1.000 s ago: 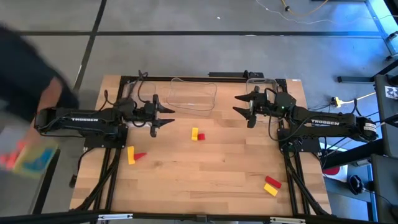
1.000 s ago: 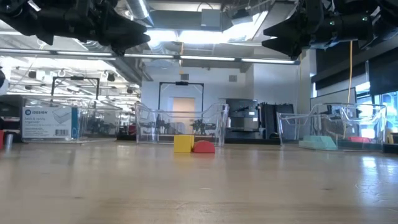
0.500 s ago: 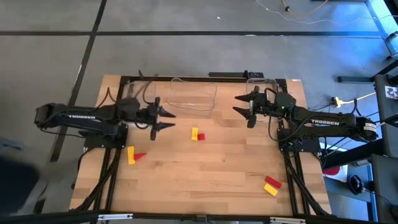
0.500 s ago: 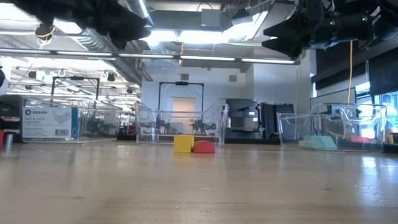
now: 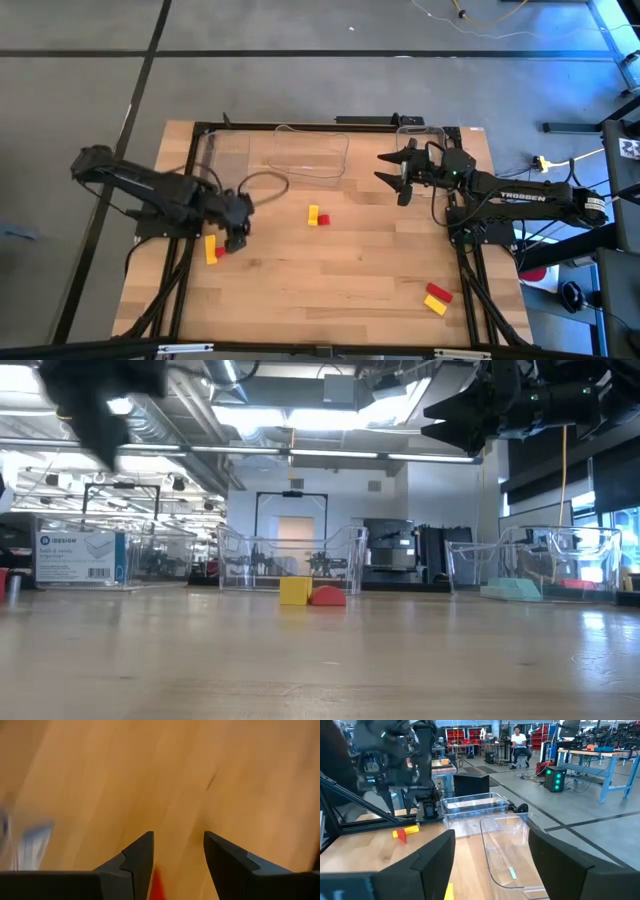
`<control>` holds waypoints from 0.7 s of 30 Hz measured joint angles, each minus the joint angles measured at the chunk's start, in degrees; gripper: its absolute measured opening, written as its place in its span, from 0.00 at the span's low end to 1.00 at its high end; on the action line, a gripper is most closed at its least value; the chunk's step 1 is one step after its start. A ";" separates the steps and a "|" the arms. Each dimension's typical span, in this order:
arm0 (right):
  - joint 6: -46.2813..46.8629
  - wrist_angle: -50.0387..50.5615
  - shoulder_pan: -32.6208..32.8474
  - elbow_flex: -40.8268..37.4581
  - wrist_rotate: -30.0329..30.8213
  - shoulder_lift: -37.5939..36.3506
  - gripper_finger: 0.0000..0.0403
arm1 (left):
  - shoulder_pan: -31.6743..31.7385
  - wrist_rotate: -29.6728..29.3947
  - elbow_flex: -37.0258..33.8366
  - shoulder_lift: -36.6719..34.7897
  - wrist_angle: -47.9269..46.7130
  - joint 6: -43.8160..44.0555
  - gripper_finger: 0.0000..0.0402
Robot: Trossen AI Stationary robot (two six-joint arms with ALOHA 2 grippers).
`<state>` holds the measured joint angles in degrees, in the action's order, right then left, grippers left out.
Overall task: Sort & place blocks by color
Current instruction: Put the left red block into the middle transparent bin
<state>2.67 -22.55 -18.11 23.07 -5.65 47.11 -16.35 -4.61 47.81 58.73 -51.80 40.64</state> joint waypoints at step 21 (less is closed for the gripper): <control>0.11 0.53 0.00 0.00 0.00 0.00 0.63 | -19.50 -3.39 -16.68 6.35 7.53 21.47 0.41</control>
<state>2.79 -22.01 -18.11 23.07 -5.65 47.11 -35.86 -8.00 31.14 65.07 -44.27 62.10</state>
